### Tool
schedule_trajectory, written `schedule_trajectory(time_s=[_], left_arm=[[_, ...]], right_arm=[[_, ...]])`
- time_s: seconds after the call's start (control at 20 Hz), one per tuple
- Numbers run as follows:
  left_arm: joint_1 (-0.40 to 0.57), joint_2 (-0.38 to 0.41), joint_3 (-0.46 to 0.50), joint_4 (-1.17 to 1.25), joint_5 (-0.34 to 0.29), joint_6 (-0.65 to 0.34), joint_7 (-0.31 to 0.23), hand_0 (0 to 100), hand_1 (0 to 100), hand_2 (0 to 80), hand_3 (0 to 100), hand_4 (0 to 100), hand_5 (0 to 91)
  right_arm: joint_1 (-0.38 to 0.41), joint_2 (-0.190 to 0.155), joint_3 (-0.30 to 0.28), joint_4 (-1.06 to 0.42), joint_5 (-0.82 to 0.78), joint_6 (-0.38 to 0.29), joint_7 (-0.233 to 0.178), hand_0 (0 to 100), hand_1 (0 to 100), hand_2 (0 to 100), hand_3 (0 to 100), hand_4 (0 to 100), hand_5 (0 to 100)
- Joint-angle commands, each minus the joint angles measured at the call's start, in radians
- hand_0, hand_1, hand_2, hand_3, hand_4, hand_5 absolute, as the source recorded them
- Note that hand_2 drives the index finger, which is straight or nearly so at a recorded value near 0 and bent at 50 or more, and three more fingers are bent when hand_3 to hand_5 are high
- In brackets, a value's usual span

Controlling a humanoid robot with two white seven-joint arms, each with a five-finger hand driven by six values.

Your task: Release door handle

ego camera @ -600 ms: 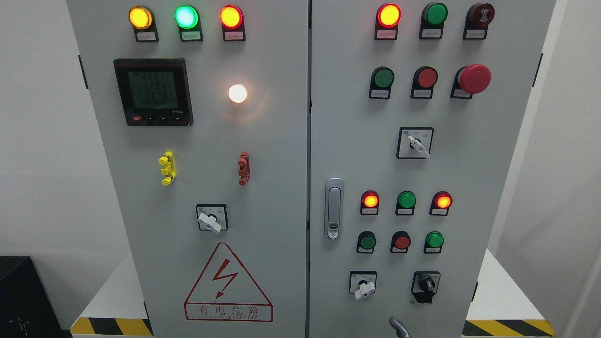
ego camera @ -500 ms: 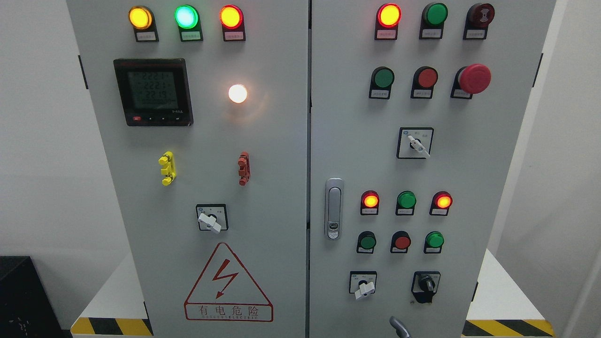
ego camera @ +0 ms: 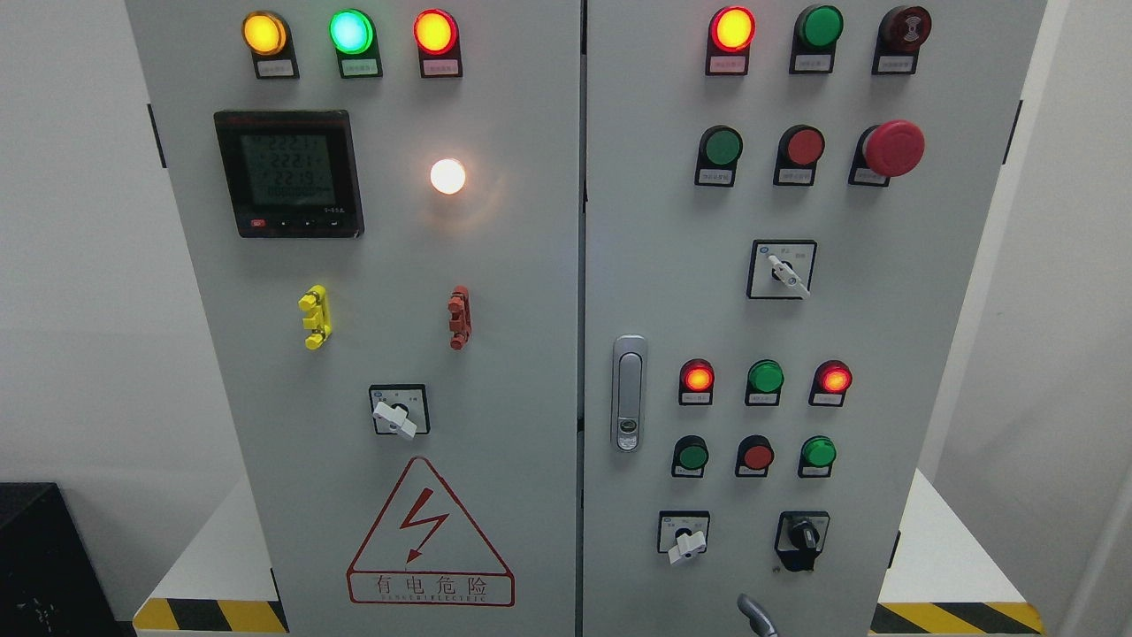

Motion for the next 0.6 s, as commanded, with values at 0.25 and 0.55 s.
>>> schedule_trajectory(time_s=[0.25, 0.55], left_arm=[[0.0, 0.0, -0.021, -0.02, 0.0, 0.0, 0.0, 0, 0, 2.2, 9, 1, 0.0], [0.0, 0.0, -0.021, -0.02, 0.0, 0.0, 0.0, 0, 0, 2.2, 9, 1, 0.0]], right_arm=[[-0.001, 0.0, 0.004, -0.002, 0.003, -0.008, -0.002, 40, 30, 0, 4, 7, 3], [-0.027, 0.0, 0.007, -0.055, 0.168, -0.011, -0.014, 40, 29, 0, 29, 33, 21]])
